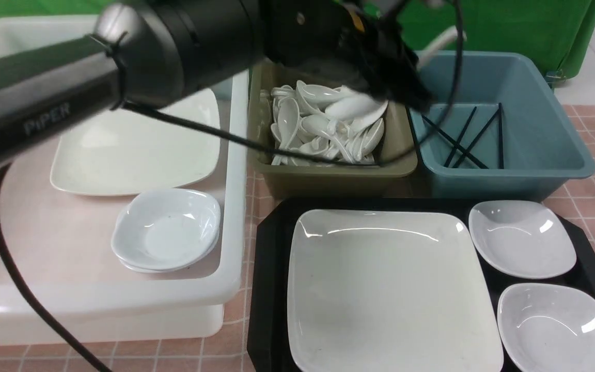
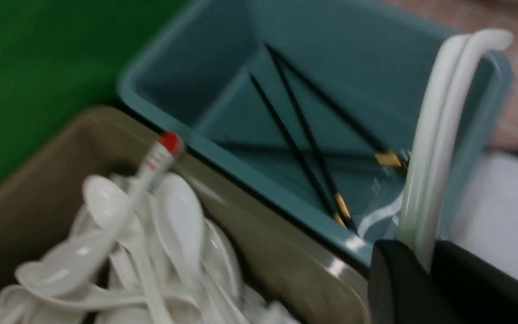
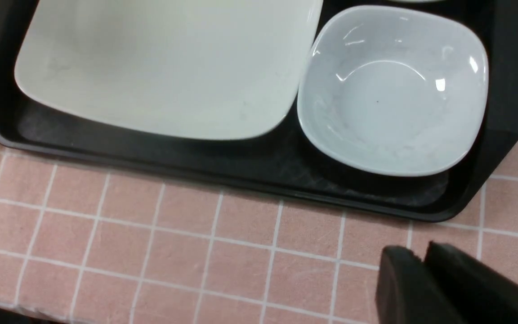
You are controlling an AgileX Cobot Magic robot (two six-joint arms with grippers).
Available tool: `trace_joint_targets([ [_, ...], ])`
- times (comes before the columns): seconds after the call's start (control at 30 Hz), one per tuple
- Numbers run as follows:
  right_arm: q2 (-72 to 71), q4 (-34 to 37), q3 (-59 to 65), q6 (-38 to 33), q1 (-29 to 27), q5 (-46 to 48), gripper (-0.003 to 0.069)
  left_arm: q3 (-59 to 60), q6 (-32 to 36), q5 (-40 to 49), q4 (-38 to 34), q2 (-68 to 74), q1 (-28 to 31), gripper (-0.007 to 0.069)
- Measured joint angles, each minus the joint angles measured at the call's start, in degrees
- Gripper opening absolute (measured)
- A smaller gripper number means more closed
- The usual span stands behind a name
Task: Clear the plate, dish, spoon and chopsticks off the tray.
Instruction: Use the left arm to put the soup spoon into the small storage box in the middle
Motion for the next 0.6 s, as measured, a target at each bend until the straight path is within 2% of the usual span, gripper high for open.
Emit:
trace_joint_targets([
  [0.17, 0.00, 0.00, 0.00, 0.23, 0.00, 0.00, 0.0131, -0.44, -0.01, -11.50, -5.54, 3.11, 5.15, 0.0035],
  [0.33, 0.00, 0.00, 0.00, 0.23, 0.00, 0.00, 0.0134, -0.44, -0.06, -16.18, -6.77, 6.79, 6.72, 0.0047],
  [0.43, 0.00, 0.00, 0.00, 0.23, 0.00, 0.00, 0.0134, -0.44, -0.06, -19.67, -6.82, 9.09, 6.81, 0.0082],
  [0.5, 0.00, 0.00, 0.00, 0.23, 0.00, 0.00, 0.0136, -0.44, -0.31, -21.58, -7.26, 10.83, 6.81, 0.0165],
  [0.53, 0.00, 0.00, 0.00, 0.23, 0.00, 0.00, 0.0136, -0.44, -0.49, -21.58, -7.33, 10.90, 6.81, 0.0171],
  [0.57, 0.00, 0.00, 0.00, 0.23, 0.00, 0.00, 0.0139, -0.44, -1.69, -21.19, -7.74, 11.50, 6.81, 0.0242],
  [0.6, 0.00, 0.00, 0.00, 0.23, 0.00, 0.00, 0.0140, -0.44, -2.48, -20.44, -7.84, 11.63, 6.81, 0.0274],
])
